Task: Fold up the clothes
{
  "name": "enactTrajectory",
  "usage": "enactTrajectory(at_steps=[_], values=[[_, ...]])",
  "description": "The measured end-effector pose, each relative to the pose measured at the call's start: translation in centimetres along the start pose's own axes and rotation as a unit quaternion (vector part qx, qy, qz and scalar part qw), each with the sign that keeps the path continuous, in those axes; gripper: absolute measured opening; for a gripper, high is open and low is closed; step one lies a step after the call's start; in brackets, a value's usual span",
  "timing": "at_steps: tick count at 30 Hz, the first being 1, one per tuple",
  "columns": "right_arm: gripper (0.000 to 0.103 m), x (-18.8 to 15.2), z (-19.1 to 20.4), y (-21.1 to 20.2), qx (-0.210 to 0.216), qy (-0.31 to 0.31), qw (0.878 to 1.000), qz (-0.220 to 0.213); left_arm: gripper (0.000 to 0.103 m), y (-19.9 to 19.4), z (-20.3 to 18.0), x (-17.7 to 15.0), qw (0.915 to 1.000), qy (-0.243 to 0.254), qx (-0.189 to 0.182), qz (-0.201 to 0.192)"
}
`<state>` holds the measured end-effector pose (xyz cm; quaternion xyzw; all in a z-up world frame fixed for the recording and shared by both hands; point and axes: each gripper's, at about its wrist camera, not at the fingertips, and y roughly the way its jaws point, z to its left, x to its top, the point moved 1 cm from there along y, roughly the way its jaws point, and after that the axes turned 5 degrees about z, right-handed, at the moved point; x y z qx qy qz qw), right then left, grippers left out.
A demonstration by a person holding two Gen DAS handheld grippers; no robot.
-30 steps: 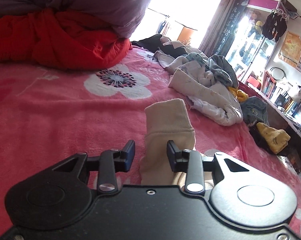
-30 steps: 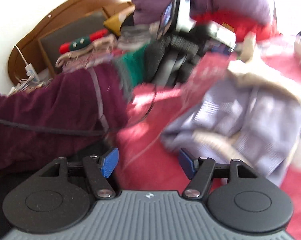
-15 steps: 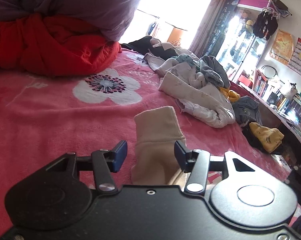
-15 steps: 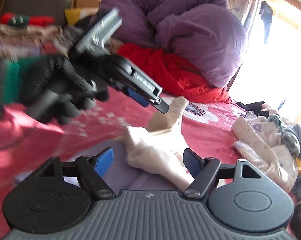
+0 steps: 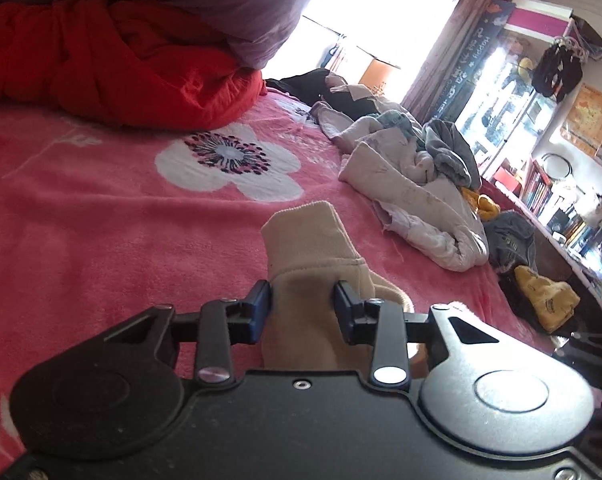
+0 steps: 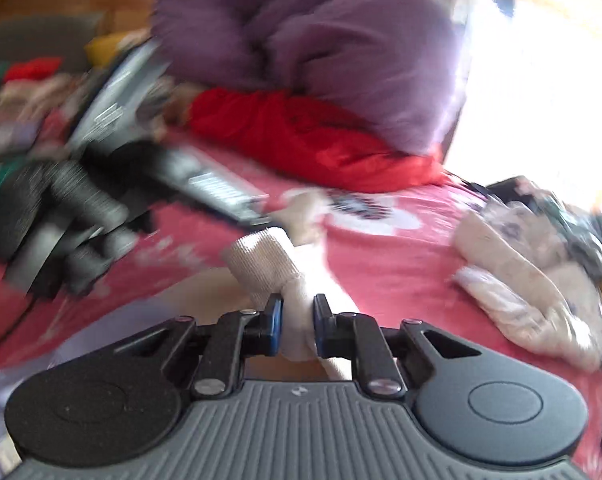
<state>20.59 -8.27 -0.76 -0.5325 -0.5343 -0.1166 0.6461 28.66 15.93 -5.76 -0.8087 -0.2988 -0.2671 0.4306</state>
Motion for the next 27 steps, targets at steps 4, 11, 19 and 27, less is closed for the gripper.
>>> enactTrajectory(at_steps=[4,11,19,27], values=[[0.018,0.5,-4.7,0.3,-0.025,0.090,0.996,-0.010,0.040,-0.4,0.3,0.2,0.9999,-0.015,0.001,-0.005],[0.018,-0.8,-11.7,4.0,-0.057,0.222,0.973,0.007,0.046,-0.6,0.1,0.3,0.9998,-0.016,-0.006,-0.010],[0.038,-3.6,-13.5,5.4,-0.070,0.281,0.957,0.030,0.047,-0.4,0.1,0.3,0.9998,-0.014,-0.006,-0.013],[0.038,-3.3,-7.8,1.6,0.009,0.228,0.973,0.025,0.045,-0.4,-1.5,-0.3,0.9997,0.020,-0.014,-0.005]])
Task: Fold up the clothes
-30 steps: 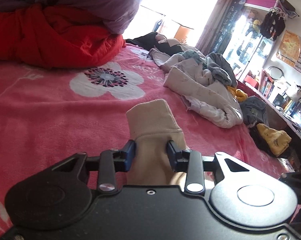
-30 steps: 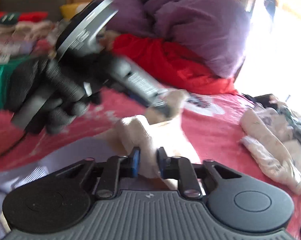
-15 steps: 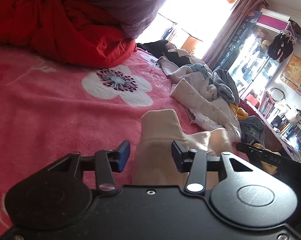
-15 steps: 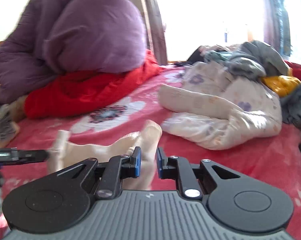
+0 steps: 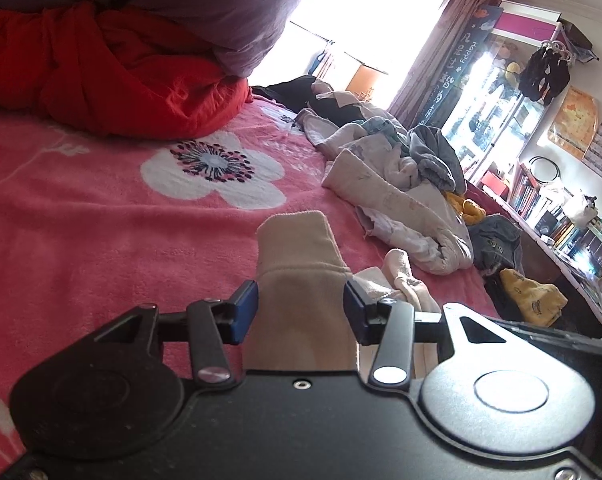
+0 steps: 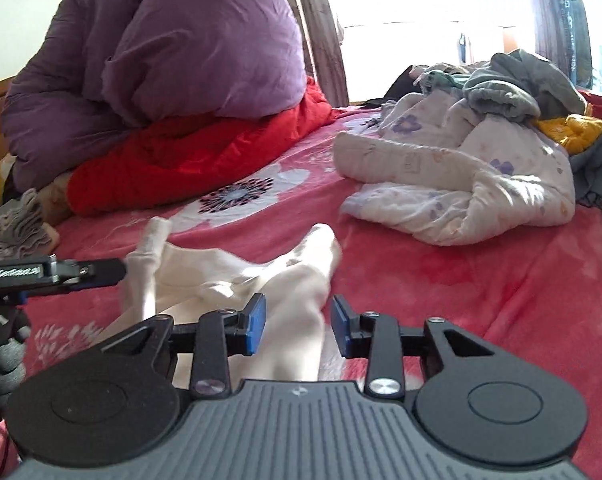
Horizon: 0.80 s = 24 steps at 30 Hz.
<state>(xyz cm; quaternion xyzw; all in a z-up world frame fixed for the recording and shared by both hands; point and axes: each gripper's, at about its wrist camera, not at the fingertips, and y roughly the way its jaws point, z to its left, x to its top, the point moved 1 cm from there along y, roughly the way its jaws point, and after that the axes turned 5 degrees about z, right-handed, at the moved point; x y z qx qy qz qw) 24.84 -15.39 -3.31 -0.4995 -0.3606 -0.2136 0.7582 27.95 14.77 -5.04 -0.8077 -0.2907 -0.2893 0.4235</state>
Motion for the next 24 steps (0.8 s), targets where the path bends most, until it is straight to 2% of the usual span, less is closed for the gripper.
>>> enactTrajectory(at_steps=[4,9,12,15,18,20,24], values=[[0.037,-2.7,1.2,-2.3,0.017,-0.004,1.000,0.020,0.045,-0.3,-0.6,-0.6,0.9999,0.006,0.010,0.008],[0.039,-6.4,2.5,-5.4,0.015,-0.003,1.000,0.024,0.045,-1.7,-2.5,-2.2,0.9992,0.024,0.028,0.017],[0.040,-8.3,4.5,-7.4,0.021,-0.029,0.999,0.019,0.045,-2.9,-3.8,-3.5,0.9984,0.033,0.037,0.026],[0.049,-9.9,6.9,-8.9,0.024,-0.078,0.996,0.018,0.047,-4.1,-5.9,-4.4,0.9956,0.070,0.053,0.032],[0.052,-11.3,9.0,-10.4,0.029,-0.114,0.993,0.020,0.050,-5.3,-7.7,-5.7,0.9923,0.096,0.064,0.044],[0.053,-12.2,9.8,-11.3,0.036,-0.121,0.992,0.024,0.052,-6.3,-9.1,-7.3,0.9868,0.133,0.072,0.059],[0.054,-13.7,10.4,-12.2,0.042,-0.120,0.992,0.025,0.052,-8.2,-11.5,-11.1,0.9662,0.221,0.102,0.085]])
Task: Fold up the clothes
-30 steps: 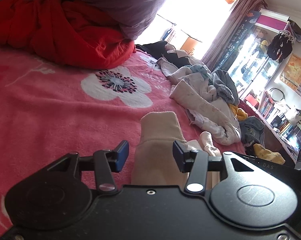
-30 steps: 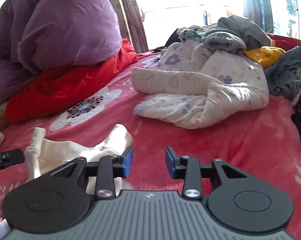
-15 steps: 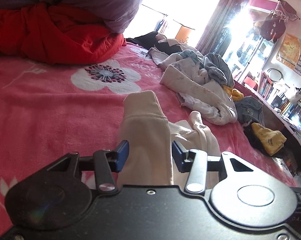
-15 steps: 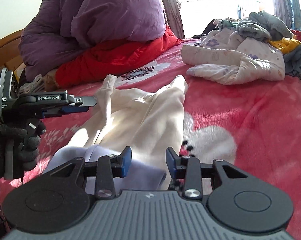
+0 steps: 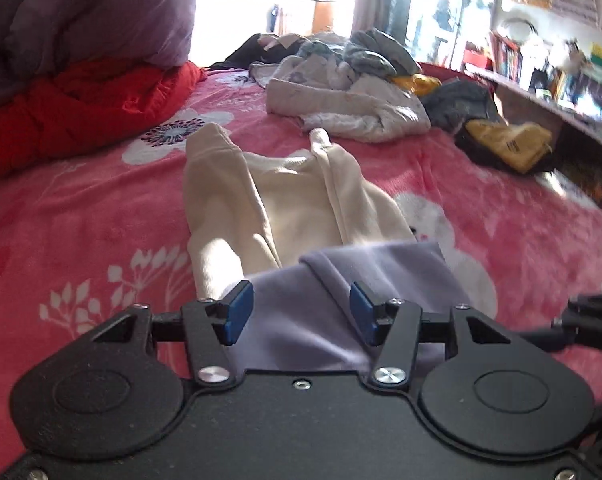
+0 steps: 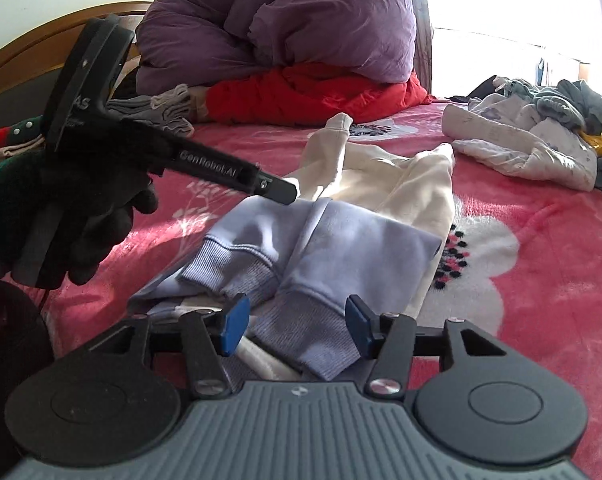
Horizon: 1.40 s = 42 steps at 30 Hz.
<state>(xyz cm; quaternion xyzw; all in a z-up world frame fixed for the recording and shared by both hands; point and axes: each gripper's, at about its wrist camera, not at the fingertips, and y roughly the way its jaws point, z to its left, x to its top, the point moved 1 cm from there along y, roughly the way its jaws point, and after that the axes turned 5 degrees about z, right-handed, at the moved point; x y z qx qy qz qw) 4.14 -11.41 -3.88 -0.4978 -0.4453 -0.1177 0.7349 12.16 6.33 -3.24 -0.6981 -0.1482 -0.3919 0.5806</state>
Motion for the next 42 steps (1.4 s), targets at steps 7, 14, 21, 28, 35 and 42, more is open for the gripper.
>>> enactTrajectory(at_steps=[7,14,21,28,35,42], values=[[0.050,-0.8,-2.5,0.1,-0.002,0.072,0.997,-0.026,0.052,-1.7,-4.1,-3.2,0.9957,0.088,0.020,0.020],[0.050,-1.9,-5.0,1.1,0.016,0.126,0.992,-0.011,0.044,0.5,-6.9,-5.0,0.9836,0.156,0.070,0.059],[0.050,-1.8,-5.8,1.1,0.027,0.120,0.992,-0.028,0.012,0.1,-7.9,-5.4,0.9757,0.174,0.124,0.047],[0.050,-1.8,-5.7,1.3,0.042,0.102,0.993,-0.043,0.009,-2.3,-5.9,-4.3,0.9885,0.089,0.121,0.017],[0.050,-1.6,-5.3,1.5,0.045,0.091,0.994,-0.047,0.007,-6.9,-0.3,-2.6,0.9893,-0.049,0.133,-0.036],[0.050,-1.5,-5.2,1.9,0.046,0.088,0.994,-0.043,0.006,-11.0,3.6,-1.3,0.9750,-0.083,0.193,-0.073]])
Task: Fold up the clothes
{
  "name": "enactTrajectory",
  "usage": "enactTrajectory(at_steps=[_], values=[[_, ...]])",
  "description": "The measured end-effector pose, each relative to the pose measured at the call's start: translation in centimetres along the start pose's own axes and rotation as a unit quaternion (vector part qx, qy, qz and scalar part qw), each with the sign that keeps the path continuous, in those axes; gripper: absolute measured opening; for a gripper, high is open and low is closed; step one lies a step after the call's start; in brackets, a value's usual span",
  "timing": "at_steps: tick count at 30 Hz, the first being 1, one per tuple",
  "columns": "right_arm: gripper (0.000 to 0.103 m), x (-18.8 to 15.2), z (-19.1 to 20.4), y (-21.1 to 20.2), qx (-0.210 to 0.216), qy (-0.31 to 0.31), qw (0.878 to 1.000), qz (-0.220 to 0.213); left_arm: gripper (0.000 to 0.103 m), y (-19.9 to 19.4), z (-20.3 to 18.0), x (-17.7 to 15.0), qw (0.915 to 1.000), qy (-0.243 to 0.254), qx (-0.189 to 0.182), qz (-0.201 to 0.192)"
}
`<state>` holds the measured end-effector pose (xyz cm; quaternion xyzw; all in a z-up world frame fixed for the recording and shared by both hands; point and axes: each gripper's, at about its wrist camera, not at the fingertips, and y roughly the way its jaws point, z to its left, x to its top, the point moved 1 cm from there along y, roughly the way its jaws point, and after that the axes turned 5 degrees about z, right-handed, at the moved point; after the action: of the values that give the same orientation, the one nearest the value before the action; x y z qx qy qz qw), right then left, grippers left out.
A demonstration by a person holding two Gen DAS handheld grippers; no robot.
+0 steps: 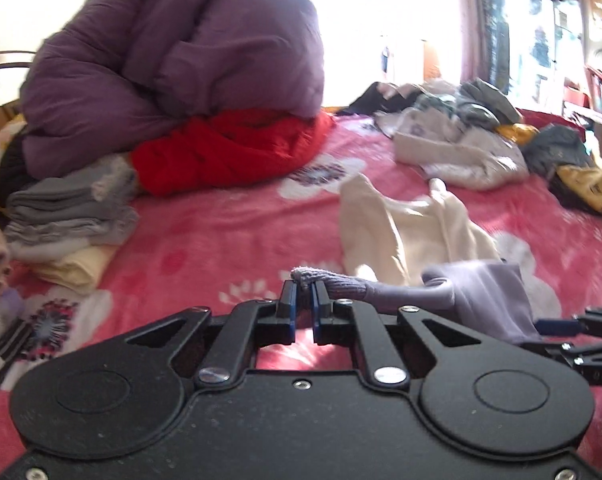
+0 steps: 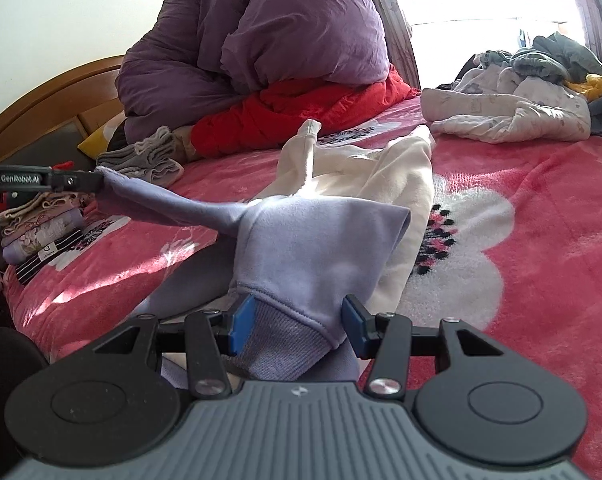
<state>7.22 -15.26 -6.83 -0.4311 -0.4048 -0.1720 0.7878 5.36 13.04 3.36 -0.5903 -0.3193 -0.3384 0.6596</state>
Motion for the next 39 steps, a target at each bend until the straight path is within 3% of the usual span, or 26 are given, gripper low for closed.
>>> enactTrajectory(at_steps=[5,15,22,25,26,36,37,39], values=[[0.051,-0.1,-0.1,0.2,0.000,0.000,1.000,0.005,0.006,-0.2,3.3,0.8,0.9993,-0.008,0.037,-0.004],[0.053,-0.2,-0.3,0.7,-0.001,0.002,1.000,0.011,0.006,0.5,10.0,1.3,0.9951,-0.083,0.049,0.021],[0.057,-0.2,-0.4,1.1,-0.002,0.003,1.000,0.015,0.006,1.0,12.7,2.7,0.9946,-0.060,0.074,0.042],[0.057,-0.2,-0.5,1.3,-0.002,0.004,1.000,0.017,0.006,1.6,14.2,3.1,0.9935,-0.064,0.075,0.058],[0.057,-0.2,-0.5,1.3,-0.001,0.004,1.000,0.017,0.001,1.8,14.6,3.2,0.9929,-0.065,0.076,0.063],[0.060,-0.3,-0.7,1.6,0.000,0.002,1.000,0.020,0.001,4.3,17.1,3.2,0.9880,-0.078,0.087,0.101],[0.060,-0.3,-0.7,1.6,0.000,0.003,1.000,0.021,0.008,4.6,17.3,2.8,0.9864,-0.091,0.089,0.103],[0.061,-0.3,-0.6,1.7,0.000,0.002,1.000,0.021,0.031,5.1,17.7,1.4,0.9830,-0.124,0.078,0.110]])
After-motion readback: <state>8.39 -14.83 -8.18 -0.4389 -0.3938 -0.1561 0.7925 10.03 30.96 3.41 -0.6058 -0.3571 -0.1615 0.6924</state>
